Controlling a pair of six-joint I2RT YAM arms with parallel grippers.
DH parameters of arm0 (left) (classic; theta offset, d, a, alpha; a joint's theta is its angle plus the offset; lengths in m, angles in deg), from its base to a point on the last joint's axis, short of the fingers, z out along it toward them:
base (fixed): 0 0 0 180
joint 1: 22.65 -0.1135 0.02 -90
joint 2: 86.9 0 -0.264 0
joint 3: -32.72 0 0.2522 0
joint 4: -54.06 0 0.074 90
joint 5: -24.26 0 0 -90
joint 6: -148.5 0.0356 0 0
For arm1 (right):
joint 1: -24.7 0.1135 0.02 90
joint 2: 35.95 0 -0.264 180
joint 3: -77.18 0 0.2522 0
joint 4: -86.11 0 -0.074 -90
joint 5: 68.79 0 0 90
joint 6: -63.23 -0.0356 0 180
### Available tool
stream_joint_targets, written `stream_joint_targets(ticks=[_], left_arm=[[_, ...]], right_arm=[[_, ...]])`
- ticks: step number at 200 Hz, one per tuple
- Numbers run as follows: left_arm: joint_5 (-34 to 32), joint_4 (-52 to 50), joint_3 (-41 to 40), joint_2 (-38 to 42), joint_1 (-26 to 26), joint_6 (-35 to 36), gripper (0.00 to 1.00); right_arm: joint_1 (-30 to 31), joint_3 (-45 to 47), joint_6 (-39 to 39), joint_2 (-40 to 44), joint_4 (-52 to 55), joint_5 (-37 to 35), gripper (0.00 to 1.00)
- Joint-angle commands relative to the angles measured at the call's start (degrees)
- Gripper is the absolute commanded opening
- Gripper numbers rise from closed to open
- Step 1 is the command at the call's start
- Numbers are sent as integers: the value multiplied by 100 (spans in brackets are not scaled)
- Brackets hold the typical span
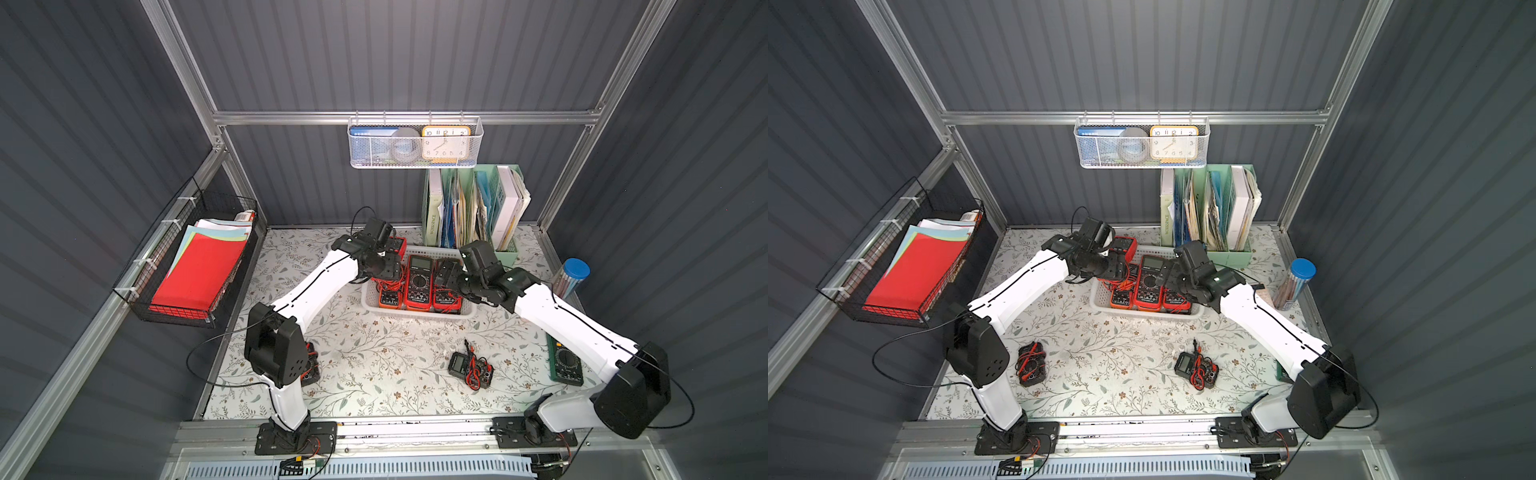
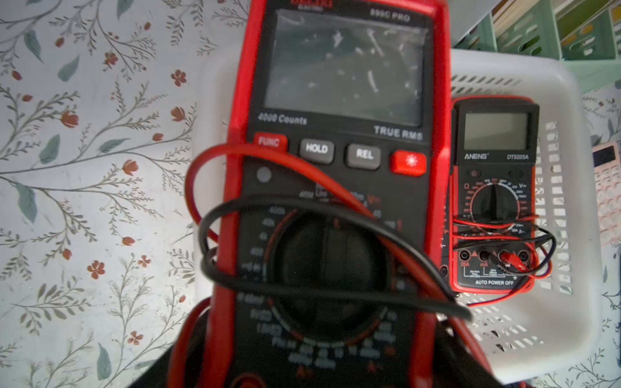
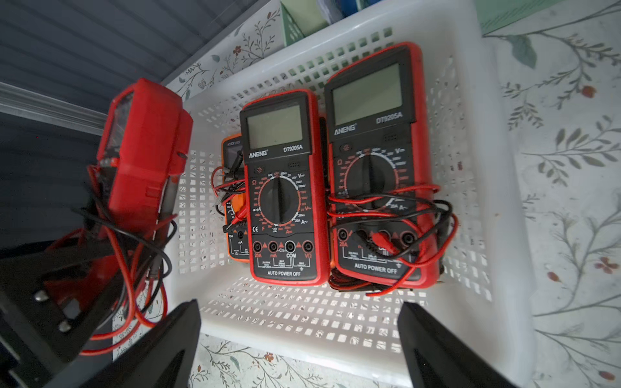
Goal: Put the multimeter into the basket
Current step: Place the multimeter in the basket.
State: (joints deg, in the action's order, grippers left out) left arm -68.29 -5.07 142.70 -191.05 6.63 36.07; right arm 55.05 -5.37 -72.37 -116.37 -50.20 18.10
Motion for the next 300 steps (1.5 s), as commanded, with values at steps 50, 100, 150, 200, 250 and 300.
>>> stream_joint_targets(ticks=[50, 100, 150, 200, 250, 300], left_arm=[[-415, 706, -359, -170, 148, -295, 42], [-261, 776, -399, -481, 184, -308, 72], [-229, 567, -54, -554, 271, -281, 99], [-464, 204, 343, -451, 289, -227, 99], [-842, -894, 1132, -847, 289, 248, 99], [-1231, -566, 537, -178, 324, 385, 99]], right_arm=[[-150, 277, -40, 329, 111, -142, 98], [-170, 273, -36, 394, 182, -172, 98], [-206, 312, -10, 510, 285, -253, 98], [-222, 340, -3, 586, 331, -282, 98], [-257, 364, -18, 611, 450, -278, 99], [-300, 377, -19, 664, 625, -430, 99]])
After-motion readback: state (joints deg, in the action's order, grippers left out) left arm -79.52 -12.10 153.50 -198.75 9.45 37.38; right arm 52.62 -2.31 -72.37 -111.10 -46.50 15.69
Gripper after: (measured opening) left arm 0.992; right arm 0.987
